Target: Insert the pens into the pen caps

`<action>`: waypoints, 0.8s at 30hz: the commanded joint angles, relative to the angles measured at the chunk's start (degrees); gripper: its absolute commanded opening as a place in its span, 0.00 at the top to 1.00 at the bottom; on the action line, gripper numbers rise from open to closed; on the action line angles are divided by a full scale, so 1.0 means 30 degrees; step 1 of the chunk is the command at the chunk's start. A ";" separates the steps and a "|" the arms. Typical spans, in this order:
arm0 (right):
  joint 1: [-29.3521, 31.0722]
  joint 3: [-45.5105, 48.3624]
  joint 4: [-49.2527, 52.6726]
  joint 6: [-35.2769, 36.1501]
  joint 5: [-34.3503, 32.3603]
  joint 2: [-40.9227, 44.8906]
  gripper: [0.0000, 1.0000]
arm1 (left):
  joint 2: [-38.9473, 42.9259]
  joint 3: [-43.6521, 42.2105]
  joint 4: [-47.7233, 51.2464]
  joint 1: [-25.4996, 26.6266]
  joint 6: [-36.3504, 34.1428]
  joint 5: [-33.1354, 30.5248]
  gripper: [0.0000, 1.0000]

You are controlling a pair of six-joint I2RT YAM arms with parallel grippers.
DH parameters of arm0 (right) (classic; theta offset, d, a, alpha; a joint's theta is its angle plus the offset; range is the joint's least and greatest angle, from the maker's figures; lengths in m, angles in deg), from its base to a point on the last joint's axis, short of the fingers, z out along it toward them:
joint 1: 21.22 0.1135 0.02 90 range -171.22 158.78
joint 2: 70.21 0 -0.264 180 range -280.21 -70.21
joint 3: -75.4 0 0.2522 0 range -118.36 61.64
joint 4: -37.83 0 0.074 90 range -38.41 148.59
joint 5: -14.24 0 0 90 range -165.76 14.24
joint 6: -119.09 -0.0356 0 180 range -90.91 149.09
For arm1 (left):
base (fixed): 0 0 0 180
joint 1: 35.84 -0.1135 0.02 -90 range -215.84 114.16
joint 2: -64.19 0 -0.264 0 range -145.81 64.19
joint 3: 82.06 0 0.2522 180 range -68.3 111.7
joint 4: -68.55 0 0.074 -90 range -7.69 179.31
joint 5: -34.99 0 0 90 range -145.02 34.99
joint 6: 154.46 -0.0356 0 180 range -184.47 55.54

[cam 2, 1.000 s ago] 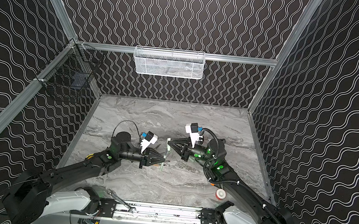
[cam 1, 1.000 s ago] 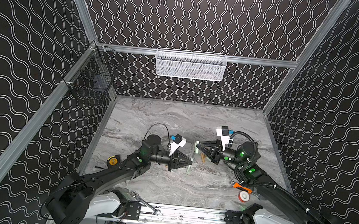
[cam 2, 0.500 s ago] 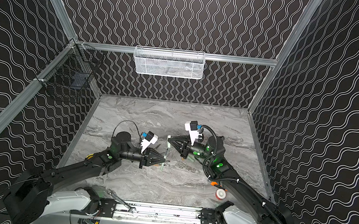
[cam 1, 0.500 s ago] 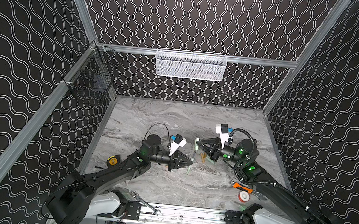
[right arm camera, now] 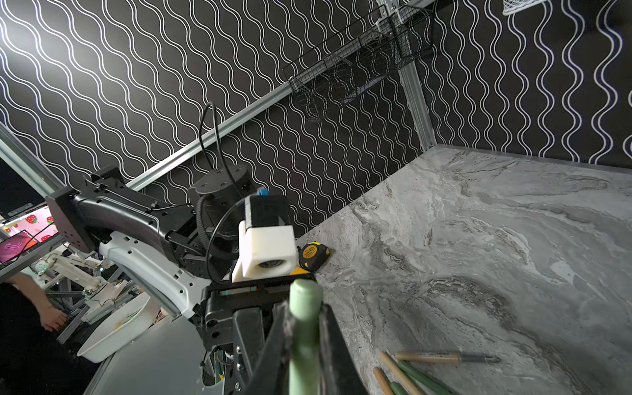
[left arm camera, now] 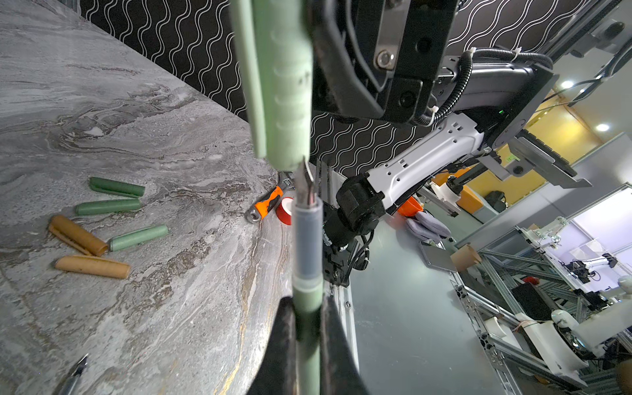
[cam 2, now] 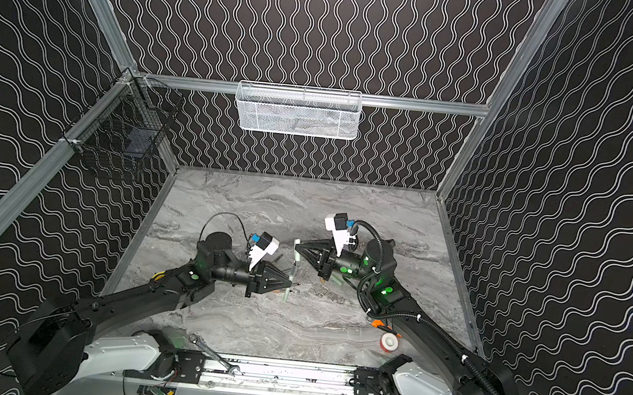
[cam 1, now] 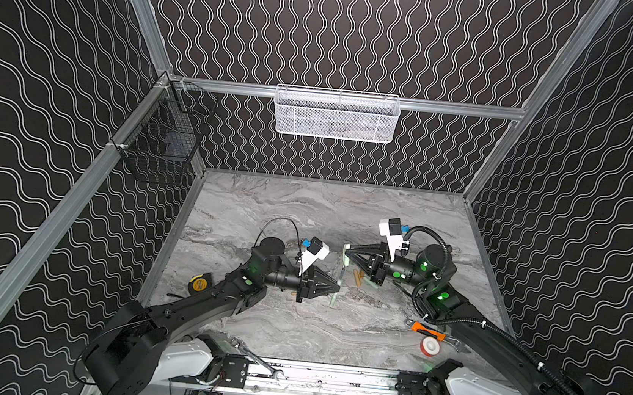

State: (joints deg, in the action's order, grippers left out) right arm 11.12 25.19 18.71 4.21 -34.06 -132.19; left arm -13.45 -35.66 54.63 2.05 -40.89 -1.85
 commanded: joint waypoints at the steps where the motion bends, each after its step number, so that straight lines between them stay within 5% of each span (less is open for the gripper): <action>1: 0.0038 -0.0152 -0.0774 -0.0260 0.0533 -0.0044 0.85 | -0.0049 0.0134 -0.0466 -0.0019 -0.0211 -0.0023 1.00; 12: 0.0031 -0.1004 0.0922 0.1177 0.0063 0.0115 0.85 | -0.0098 0.0017 -0.0644 0.0082 -0.0204 0.0006 1.00; 24: 0.0064 -0.0527 -0.0174 0.0220 0.0779 -0.0118 0.85 | 0.0371 0.0103 -0.0018 0.0111 -0.0628 -0.0469 1.00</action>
State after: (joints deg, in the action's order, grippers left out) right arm 11.18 23.05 20.85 6.76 -33.15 -132.58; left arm -12.27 -35.70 54.95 2.38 -41.15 -2.33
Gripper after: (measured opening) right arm 0.151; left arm 0.095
